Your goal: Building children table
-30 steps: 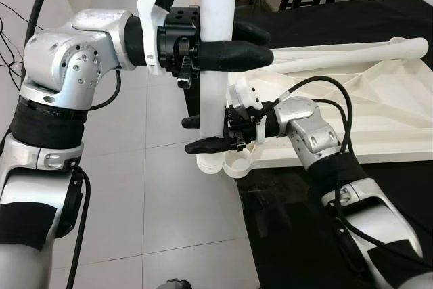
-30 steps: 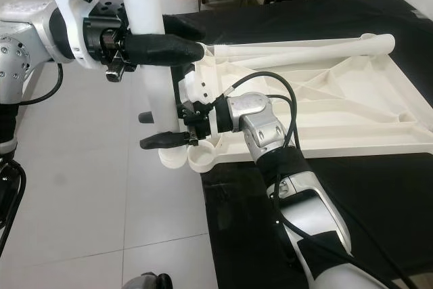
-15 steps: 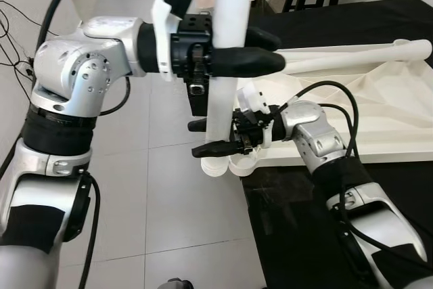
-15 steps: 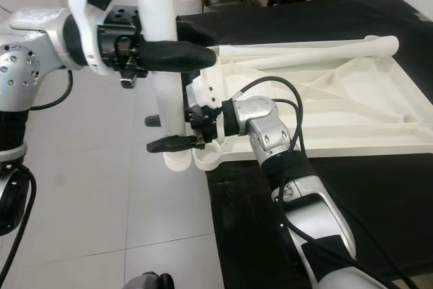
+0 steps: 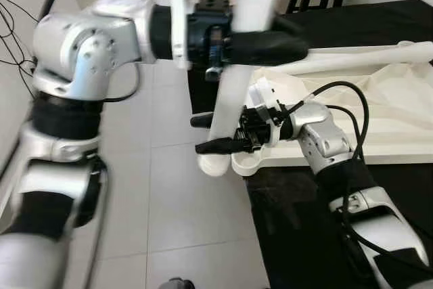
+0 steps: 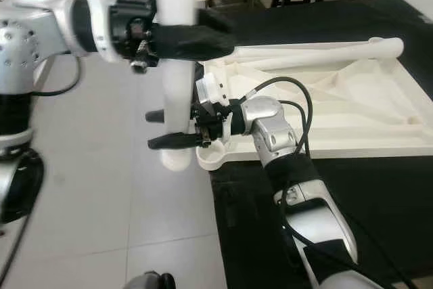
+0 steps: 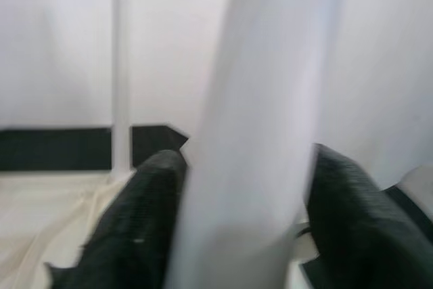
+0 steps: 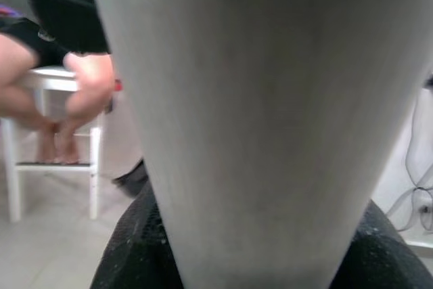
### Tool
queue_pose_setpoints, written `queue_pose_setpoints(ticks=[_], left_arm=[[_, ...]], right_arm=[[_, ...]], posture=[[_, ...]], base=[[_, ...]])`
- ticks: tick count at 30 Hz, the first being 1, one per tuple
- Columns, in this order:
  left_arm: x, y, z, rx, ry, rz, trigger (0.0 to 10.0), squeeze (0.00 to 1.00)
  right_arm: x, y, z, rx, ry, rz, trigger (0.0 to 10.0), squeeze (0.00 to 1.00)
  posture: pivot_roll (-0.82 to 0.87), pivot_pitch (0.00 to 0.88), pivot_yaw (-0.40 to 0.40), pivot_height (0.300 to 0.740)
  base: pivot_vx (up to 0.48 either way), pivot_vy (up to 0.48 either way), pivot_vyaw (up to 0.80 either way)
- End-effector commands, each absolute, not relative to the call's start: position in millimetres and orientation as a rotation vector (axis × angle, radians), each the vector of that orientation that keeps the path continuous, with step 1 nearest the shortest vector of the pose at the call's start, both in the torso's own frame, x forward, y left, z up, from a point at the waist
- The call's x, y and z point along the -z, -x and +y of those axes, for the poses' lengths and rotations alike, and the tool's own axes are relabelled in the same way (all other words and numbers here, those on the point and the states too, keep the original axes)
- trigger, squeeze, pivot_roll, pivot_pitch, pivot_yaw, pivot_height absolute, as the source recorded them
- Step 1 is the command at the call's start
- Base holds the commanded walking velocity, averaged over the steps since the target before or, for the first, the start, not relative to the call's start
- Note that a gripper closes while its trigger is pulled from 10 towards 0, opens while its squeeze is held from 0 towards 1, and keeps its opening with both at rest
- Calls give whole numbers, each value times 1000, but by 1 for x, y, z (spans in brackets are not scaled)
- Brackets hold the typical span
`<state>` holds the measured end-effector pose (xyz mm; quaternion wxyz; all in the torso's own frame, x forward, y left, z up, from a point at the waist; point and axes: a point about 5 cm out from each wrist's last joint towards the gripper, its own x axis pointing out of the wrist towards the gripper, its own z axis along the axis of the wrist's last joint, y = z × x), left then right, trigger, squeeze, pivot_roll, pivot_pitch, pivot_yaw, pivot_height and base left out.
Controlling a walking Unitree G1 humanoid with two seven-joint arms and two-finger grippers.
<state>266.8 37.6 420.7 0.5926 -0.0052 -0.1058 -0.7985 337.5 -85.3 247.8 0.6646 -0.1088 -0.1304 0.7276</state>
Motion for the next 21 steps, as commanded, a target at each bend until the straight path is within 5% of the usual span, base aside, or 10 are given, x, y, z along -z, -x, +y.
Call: queue_pose_setpoints(ticks=[1,9,16,17,18,19,21], left_arm=[[-428,-253,14,1926,-37,-264,10000,1000],[-456,-263,20,1743,-49,-369,10000,1000],[-469,-267,80,1526,-61,-499,10000,1000],[-471,-264,96,1481,-64,-525,10000,337],[-471,-264,96,1481,-64,-525,10000,337],[-471,-263,124,1427,-64,-556,10000,0],[-471,-261,149,1381,-62,-584,10000,0]], right_arm=[[-239,-341,-73,-1617,275,-208,0,0],[-246,-347,-79,-1554,266,-236,0,0],[-254,-356,-96,-1440,260,-265,0,0],[-257,-359,-101,-1398,261,-272,0,0],[-257,-359,-101,-1398,261,-272,0,0],[-260,-363,-108,-1343,260,-283,0,0],[-263,-367,-114,-1297,260,-293,0,0]], posture=[[34,122,53,740],[36,126,48,740],[41,133,37,740],[42,135,33,740],[42,135,33,740],[44,136,30,740],[46,138,27,740]], base=[[0,0,0],[0,0,0],[0,0,0],[0,0,0],[0,0,0],[0,0,0],[0,0,0]])
